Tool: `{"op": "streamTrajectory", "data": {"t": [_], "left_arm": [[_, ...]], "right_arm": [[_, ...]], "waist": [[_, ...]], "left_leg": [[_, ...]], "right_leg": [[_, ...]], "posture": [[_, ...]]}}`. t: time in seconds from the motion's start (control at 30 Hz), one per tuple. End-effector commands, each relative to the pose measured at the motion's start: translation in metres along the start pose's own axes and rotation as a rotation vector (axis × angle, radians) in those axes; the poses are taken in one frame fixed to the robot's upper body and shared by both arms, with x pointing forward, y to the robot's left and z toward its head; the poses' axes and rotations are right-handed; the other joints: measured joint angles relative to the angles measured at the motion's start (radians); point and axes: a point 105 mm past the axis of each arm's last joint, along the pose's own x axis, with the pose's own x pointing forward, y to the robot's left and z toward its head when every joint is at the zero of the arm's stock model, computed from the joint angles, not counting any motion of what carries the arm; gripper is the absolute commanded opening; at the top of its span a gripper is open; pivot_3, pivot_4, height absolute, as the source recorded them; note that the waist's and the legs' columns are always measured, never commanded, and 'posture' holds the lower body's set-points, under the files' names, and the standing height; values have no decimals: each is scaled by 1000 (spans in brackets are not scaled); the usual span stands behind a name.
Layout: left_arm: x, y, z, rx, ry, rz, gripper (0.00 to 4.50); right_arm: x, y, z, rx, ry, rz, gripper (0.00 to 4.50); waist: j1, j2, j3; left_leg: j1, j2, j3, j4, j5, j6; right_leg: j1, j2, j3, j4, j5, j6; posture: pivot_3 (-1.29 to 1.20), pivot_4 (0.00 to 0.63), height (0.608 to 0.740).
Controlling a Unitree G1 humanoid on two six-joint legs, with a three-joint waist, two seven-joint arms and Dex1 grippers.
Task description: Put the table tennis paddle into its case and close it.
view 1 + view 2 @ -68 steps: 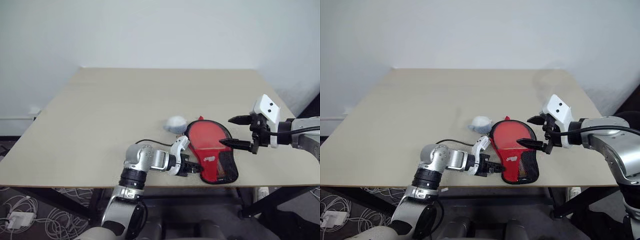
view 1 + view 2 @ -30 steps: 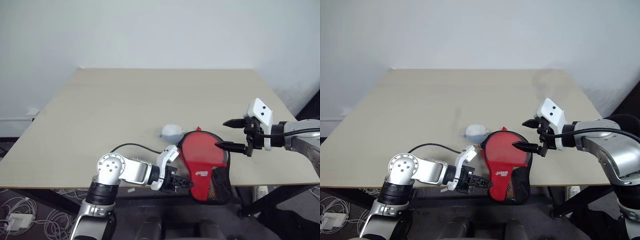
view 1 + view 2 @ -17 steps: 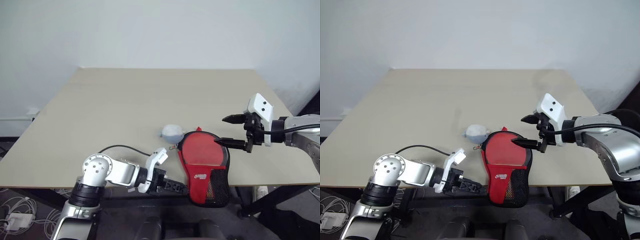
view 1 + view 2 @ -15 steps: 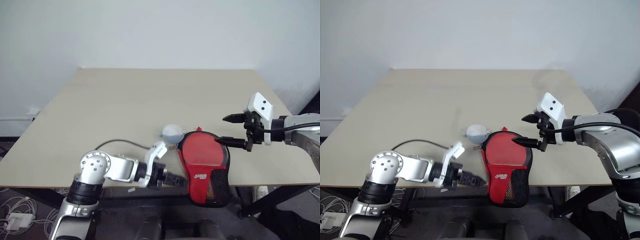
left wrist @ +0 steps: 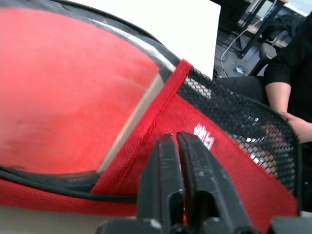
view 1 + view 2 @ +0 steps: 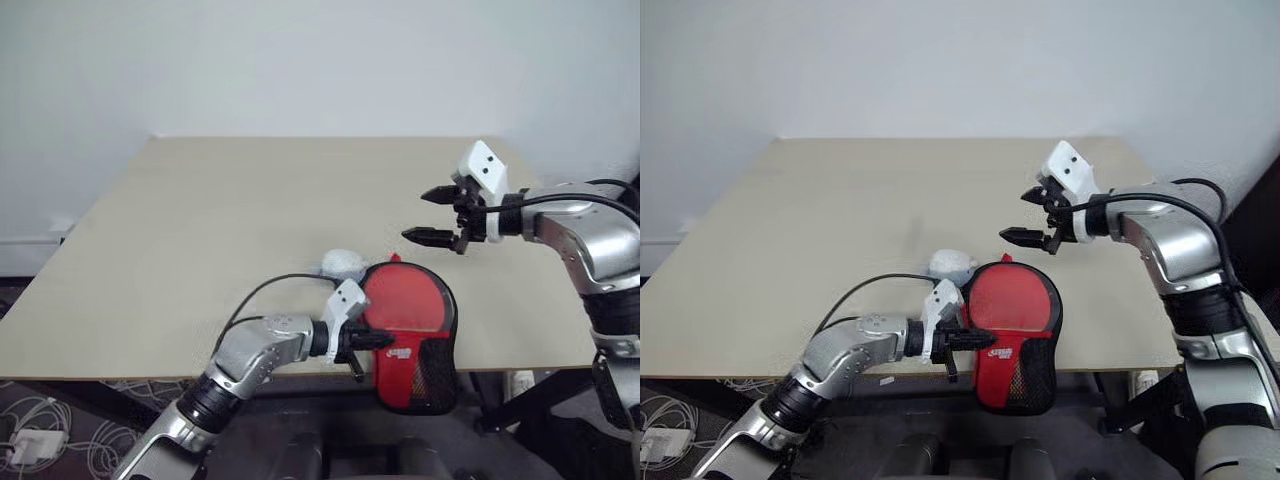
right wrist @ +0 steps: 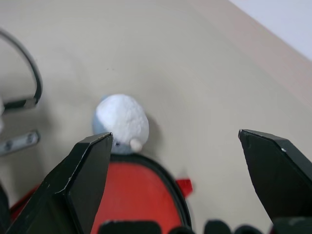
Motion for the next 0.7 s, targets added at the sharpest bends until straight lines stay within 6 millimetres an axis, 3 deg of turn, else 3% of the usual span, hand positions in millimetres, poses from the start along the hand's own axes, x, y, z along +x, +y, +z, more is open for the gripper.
{"op": "streamTrajectory", "data": {"t": [0.03,0.2,0.37,0.7], "left_arm": [[10,2,7,97,-34,2,50],[18,-4,20,149,-78,-44,50],[23,-6,28,171,-93,-55,50],[31,13,5,160,-20,25,50]], "right_arm": [[21,-10,16,-11,-9,-15,4500],[58,-7,13,42,38,36,4500],[79,1,10,44,68,75,4500],[107,17,-7,134,164,149,4500]], "waist": [[-1,1,0],[0,1,0],[-1,2,0],[-22,4,-1]], "left_leg": [[0,0,0,0,0,0],[0,0,-2,-1,0,0],[1,-1,-2,-1,1,0],[2,-1,-3,-4,1,-2]], "right_leg": [[0,0,0,1,0,0],[0,1,-1,2,2,3],[0,1,-1,2,2,3],[1,2,-1,3,2,3]], "posture": [[0,0,740],[0,0,740],[0,0,740],[0,0,740]]}}
